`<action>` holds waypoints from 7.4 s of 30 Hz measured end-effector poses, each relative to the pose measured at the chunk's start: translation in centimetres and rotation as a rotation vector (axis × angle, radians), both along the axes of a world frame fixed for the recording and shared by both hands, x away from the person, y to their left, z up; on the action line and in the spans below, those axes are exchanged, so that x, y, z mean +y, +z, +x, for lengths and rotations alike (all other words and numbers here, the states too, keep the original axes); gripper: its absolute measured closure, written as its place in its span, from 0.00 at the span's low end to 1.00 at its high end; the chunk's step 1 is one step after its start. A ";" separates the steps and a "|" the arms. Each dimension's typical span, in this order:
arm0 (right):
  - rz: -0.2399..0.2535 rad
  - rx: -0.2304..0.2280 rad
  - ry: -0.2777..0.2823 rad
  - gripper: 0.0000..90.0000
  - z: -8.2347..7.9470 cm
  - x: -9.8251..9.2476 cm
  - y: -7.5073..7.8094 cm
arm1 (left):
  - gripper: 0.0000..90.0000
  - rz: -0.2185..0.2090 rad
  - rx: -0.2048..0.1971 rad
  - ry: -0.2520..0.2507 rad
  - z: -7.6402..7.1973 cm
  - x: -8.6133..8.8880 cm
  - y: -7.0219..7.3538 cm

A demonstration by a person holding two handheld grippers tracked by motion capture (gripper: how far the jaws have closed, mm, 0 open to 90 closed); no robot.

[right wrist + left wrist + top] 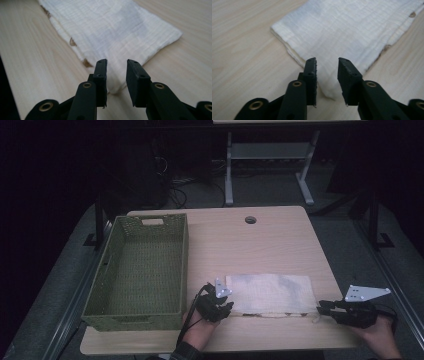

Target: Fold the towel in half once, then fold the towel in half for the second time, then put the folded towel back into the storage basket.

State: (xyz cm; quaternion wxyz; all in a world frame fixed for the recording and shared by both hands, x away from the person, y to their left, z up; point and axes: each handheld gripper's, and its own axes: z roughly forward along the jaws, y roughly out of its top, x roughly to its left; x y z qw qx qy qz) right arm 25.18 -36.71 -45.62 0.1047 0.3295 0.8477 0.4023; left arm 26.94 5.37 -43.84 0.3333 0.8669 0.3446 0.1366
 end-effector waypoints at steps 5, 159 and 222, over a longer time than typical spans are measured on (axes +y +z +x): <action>0.005 -0.009 -0.006 0.76 1.9 0.7 0.5 | 0.66 -0.005 -0.025 0.010 1.5 -0.5 0.3; -0.033 0.079 0.047 1.00 2.4 1.4 -0.6 | 0.69 -0.056 0.047 -0.078 2.3 -0.5 -0.1; -0.048 0.004 -0.013 0.58 14.9 5.6 0.2 | 0.98 -0.045 0.031 -0.086 6.2 -1.3 -0.6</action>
